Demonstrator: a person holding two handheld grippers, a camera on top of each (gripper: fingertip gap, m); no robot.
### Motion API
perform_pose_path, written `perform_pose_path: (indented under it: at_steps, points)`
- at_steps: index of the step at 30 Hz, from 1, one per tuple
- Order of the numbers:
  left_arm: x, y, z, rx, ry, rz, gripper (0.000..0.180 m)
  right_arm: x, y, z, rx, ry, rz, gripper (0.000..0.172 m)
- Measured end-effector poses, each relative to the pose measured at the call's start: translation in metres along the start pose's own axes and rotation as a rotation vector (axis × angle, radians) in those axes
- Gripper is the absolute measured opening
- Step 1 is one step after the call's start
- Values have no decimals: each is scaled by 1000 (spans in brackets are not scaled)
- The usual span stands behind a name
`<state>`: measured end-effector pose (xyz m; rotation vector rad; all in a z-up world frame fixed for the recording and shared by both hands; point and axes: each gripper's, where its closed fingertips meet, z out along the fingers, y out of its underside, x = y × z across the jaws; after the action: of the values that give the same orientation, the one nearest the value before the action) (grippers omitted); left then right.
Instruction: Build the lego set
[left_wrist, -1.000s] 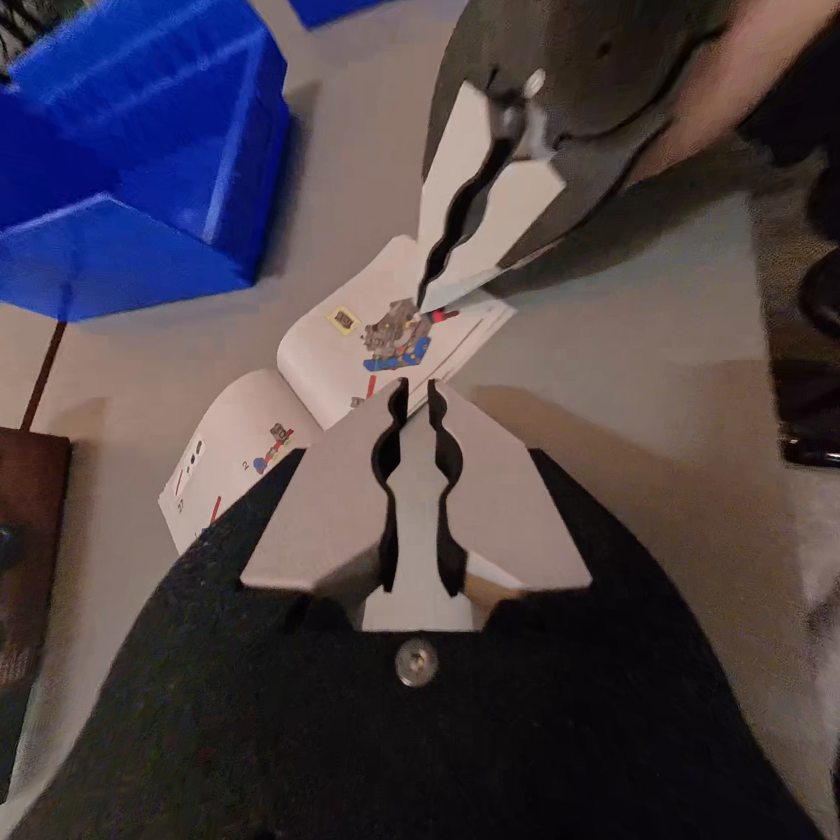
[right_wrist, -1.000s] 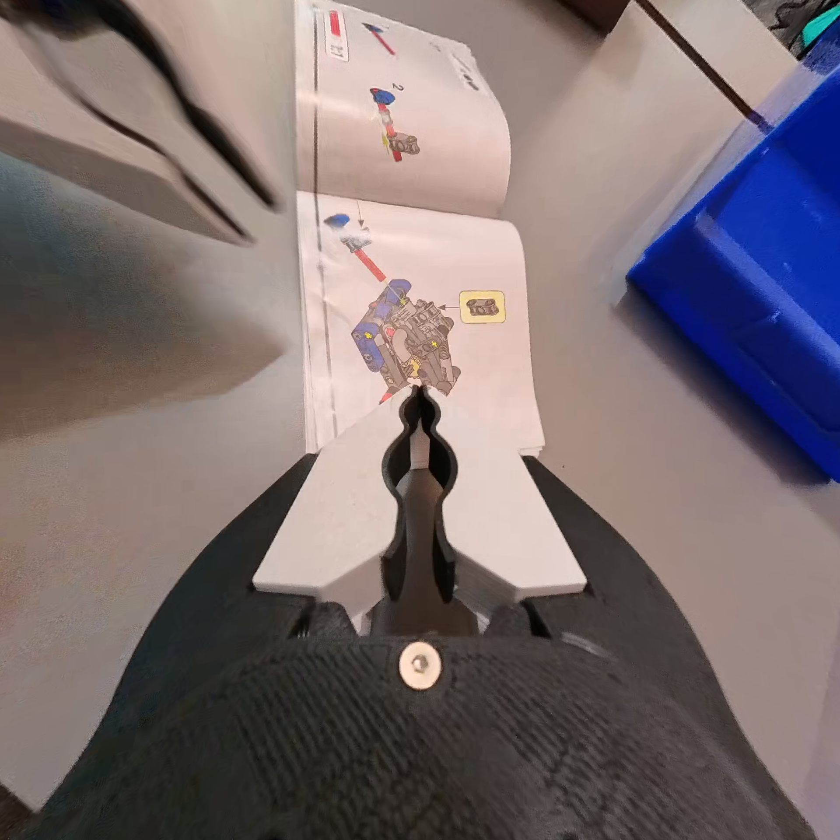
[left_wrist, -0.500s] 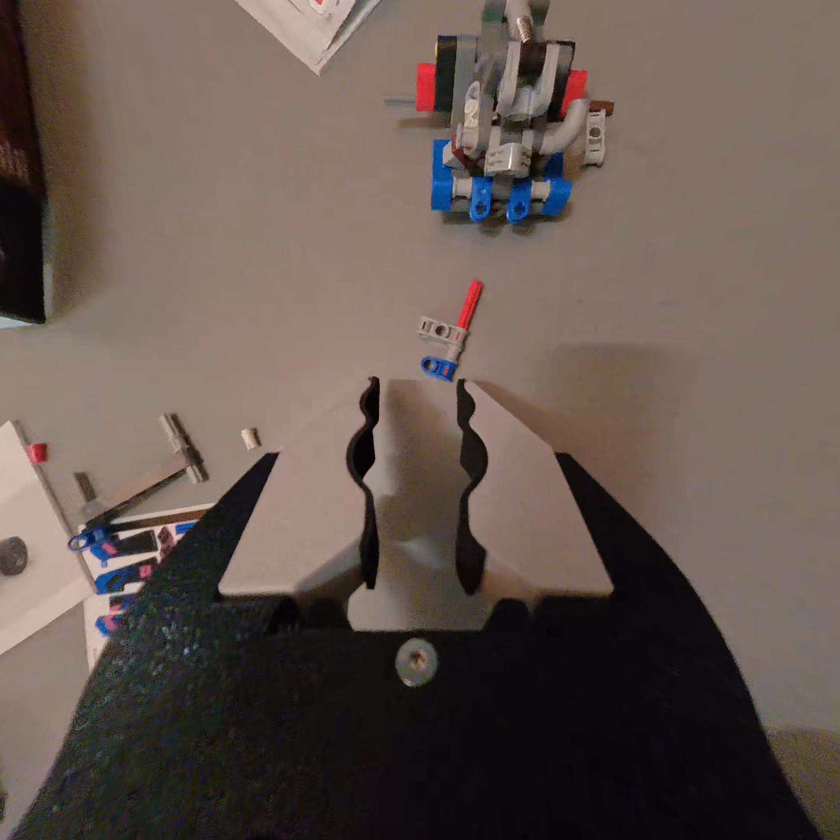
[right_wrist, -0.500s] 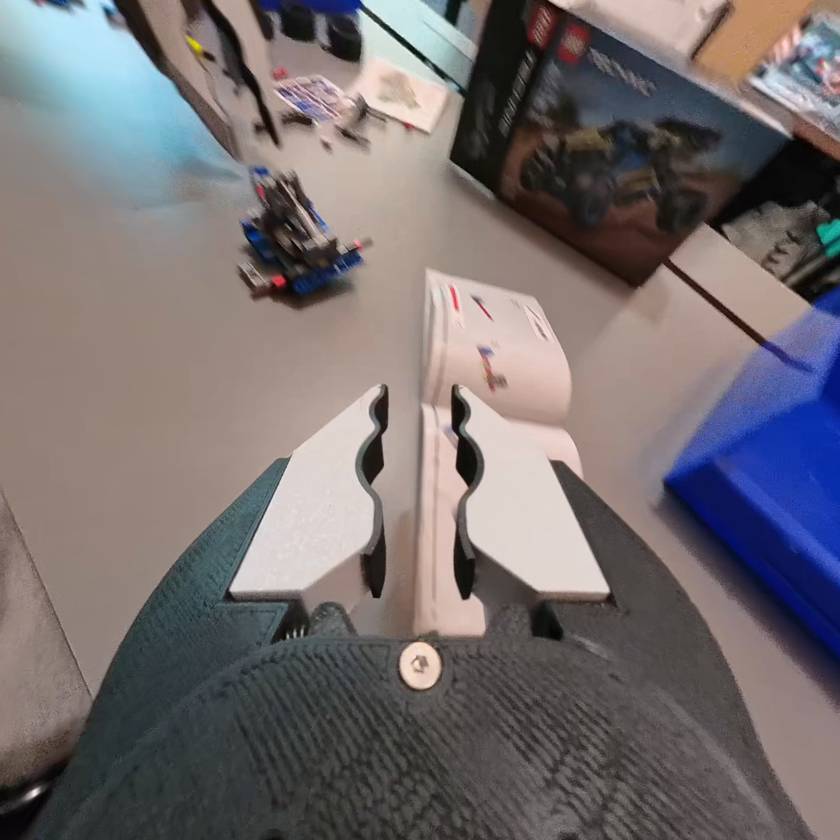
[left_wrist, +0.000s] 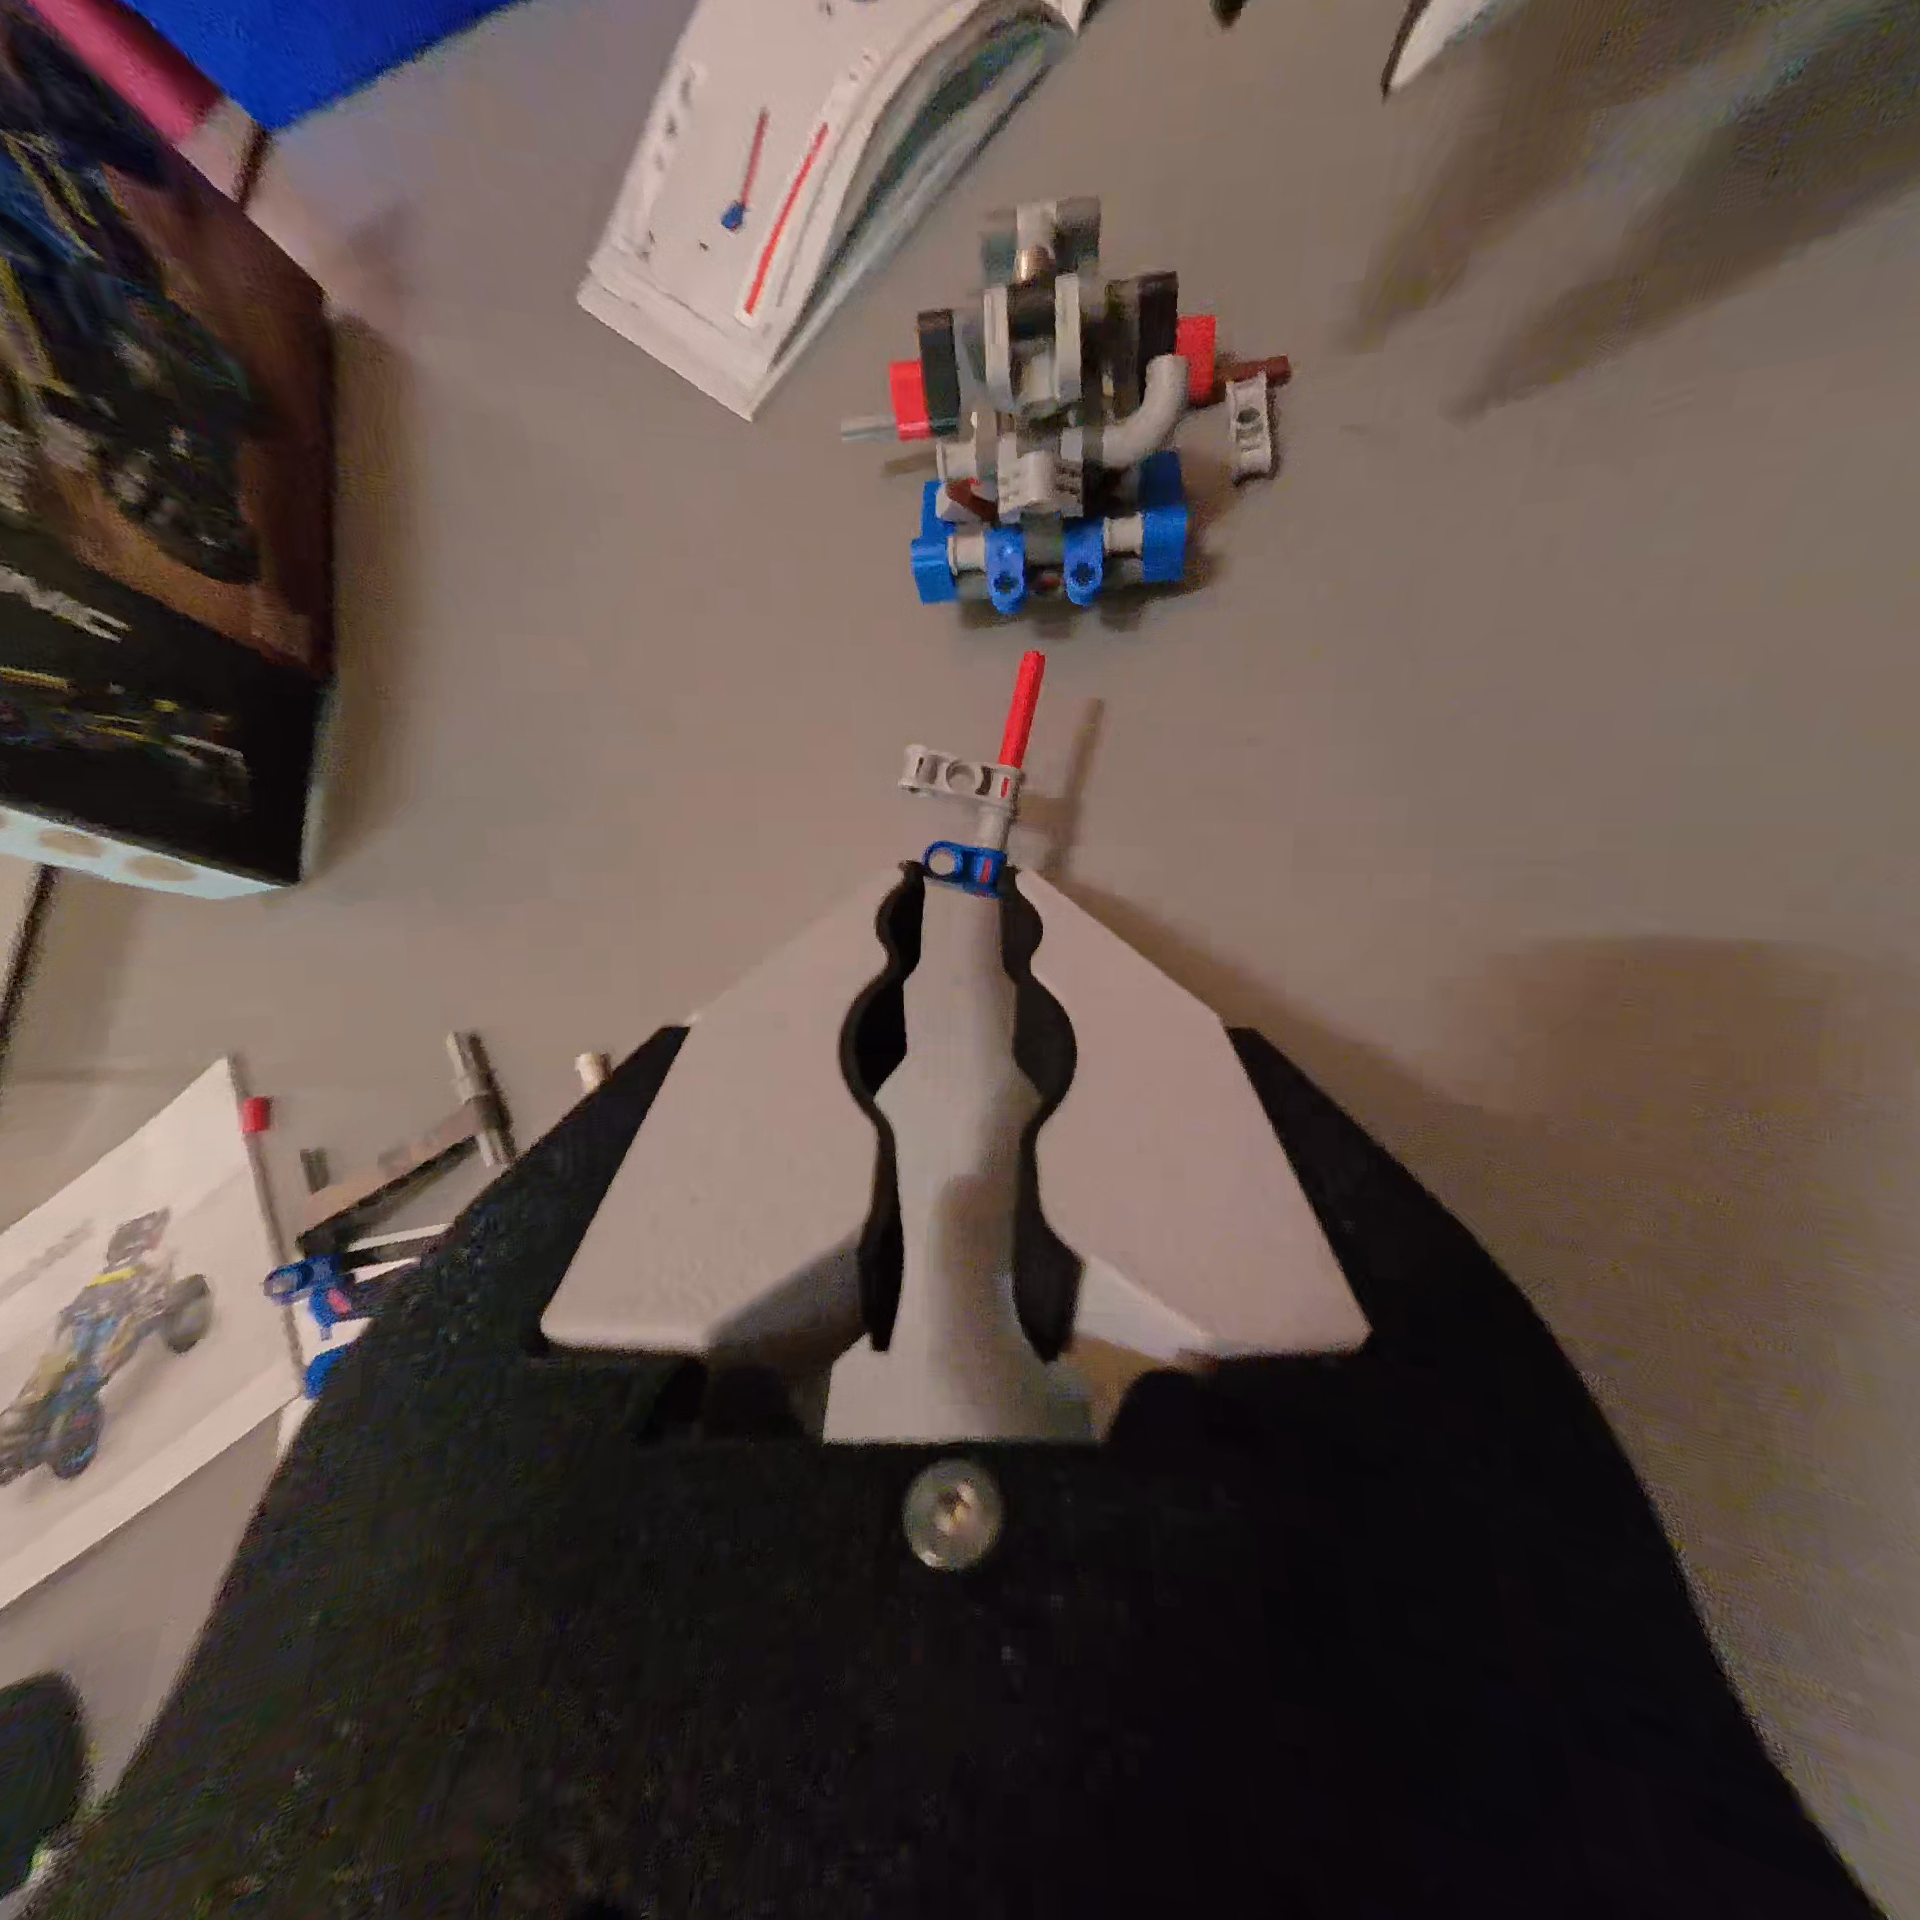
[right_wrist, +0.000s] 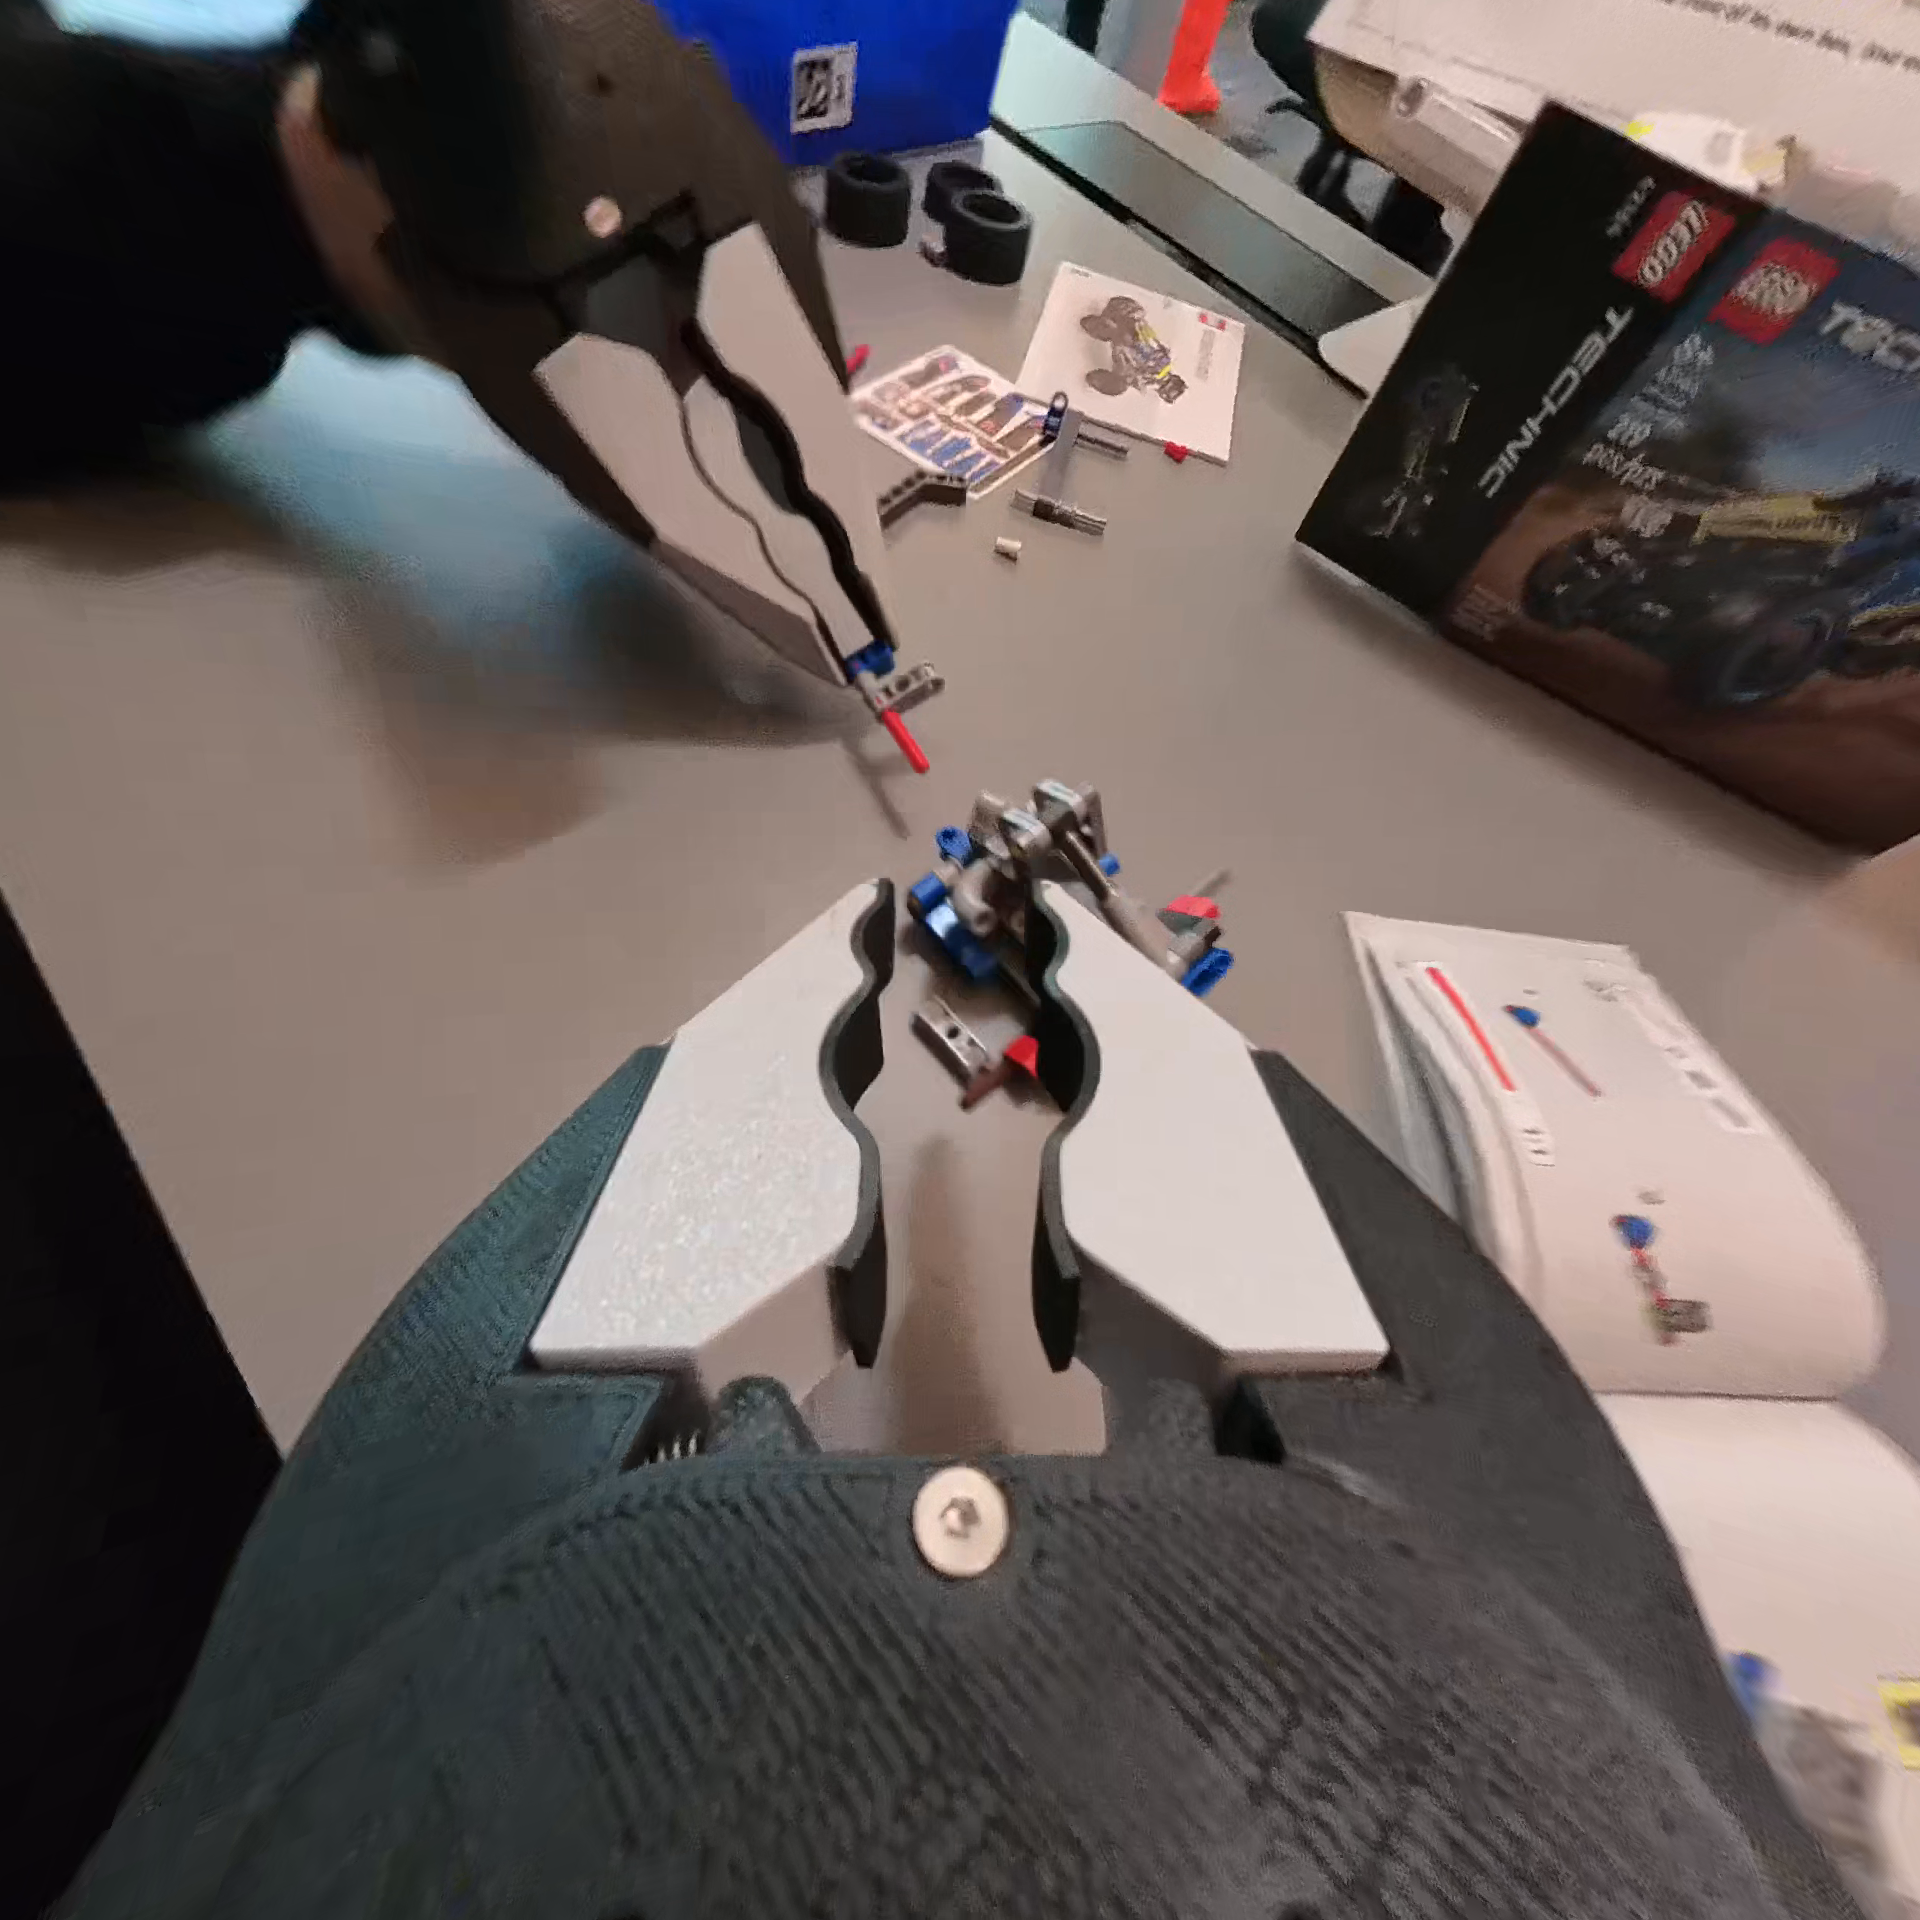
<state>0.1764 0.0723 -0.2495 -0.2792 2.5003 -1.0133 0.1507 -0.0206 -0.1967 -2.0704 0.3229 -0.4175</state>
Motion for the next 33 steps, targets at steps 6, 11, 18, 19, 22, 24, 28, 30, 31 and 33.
perform_pose_path:
  at_steps: [6,11,18,19,22,24,28,30,31,33]
  points:
    - [-2,-49,-32,233,-352,269,11,-12,-30,15,185,-102,347,39]
    - [15,-80,-44,364,-410,370,11,-21,-41,16,265,-212,408,28]
    - [23,-84,-41,389,-362,392,11,-35,-47,12,301,-253,240,2]
    - [27,-82,-39,383,-313,382,12,-36,-43,13,280,-244,186,2]
    - [39,-80,-38,401,-114,258,18,-39,-38,12,260,-227,50,1]
    - [38,-80,-39,414,-3,148,18,-42,-34,13,243,-216,-37,1]
    - [46,-74,-39,361,163,105,12,-50,-26,15,207,-208,-195,1]
    - [50,-69,-36,304,194,157,13,-54,-22,17,187,-220,-209,1]
    - [52,-67,-34,289,207,178,10,-54,-21,17,185,-212,-215,1]
    - [58,-64,-32,268,247,197,5,-54,-19,18,182,-213,-208,1]
